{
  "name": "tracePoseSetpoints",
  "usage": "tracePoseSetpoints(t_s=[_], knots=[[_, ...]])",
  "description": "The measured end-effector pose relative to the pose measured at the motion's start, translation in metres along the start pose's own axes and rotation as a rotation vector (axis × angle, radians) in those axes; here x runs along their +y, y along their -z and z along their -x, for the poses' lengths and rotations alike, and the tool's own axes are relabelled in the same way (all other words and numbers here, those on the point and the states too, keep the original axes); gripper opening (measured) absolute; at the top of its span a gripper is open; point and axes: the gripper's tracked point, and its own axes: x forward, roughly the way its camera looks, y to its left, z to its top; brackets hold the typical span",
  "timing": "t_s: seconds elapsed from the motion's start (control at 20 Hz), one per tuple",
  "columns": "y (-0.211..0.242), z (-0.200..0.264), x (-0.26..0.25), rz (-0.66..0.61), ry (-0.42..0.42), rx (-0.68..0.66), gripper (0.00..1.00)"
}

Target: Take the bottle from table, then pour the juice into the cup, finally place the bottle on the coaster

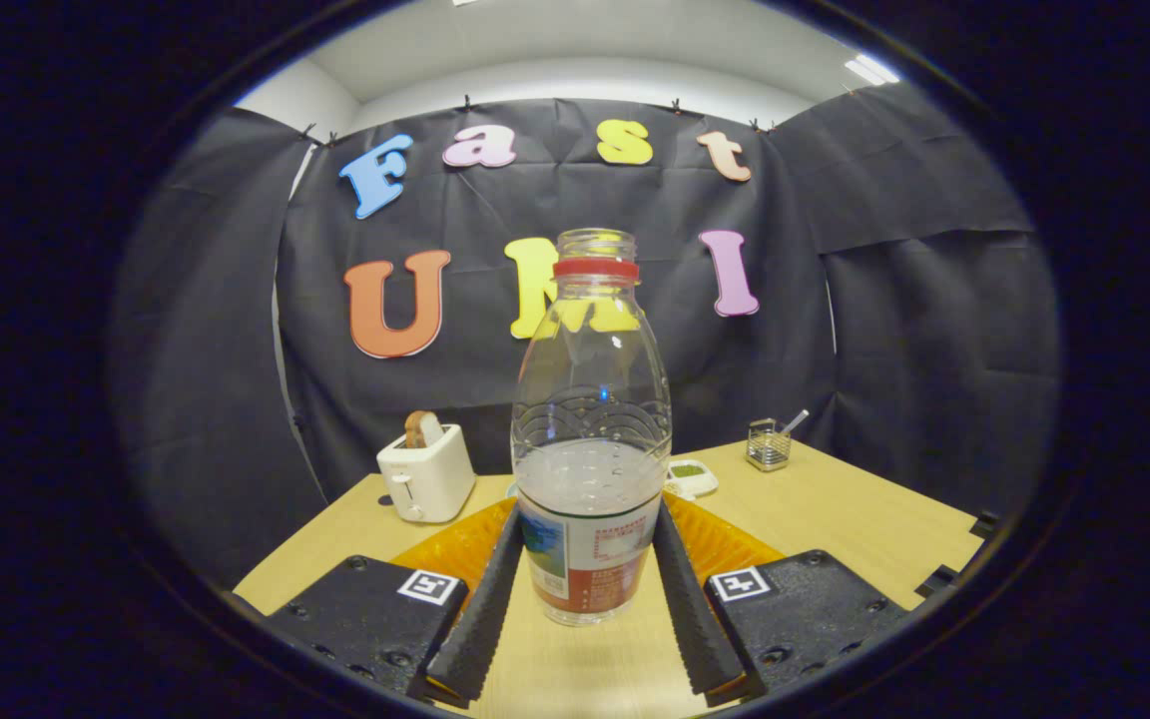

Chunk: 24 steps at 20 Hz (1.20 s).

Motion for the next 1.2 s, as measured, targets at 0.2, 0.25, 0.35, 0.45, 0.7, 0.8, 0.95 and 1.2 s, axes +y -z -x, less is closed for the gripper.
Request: tracePoseSetpoints(t_s=[0.2, 0.25, 0.35, 0.45, 0.7, 0.8, 0.95, 1.2], knots=[[0.029, -0.038, -0.007, 0.08, 0.043, 0.053, 0.77], [0.038, -0.048, -0.006, 0.084, 0.04, 0.062, 0.77], [0.049, -0.068, 0.0, 0.1, 0.034, 0.063, 0.77], [0.07, -0.088, -0.001, 0.13, 0.036, 0.082, 0.77], [0.106, -0.12, 0.01, 0.137, 0.01, 0.101, 0.78], [0.119, -0.127, 0.01, 0.122, 0.004, 0.113, 0.79], [0.124, -0.128, 0.015, 0.124, -0.003, 0.111, 0.79], [0.125, -0.13, 0.013, 0.109, -0.005, 0.078, 0.81]])
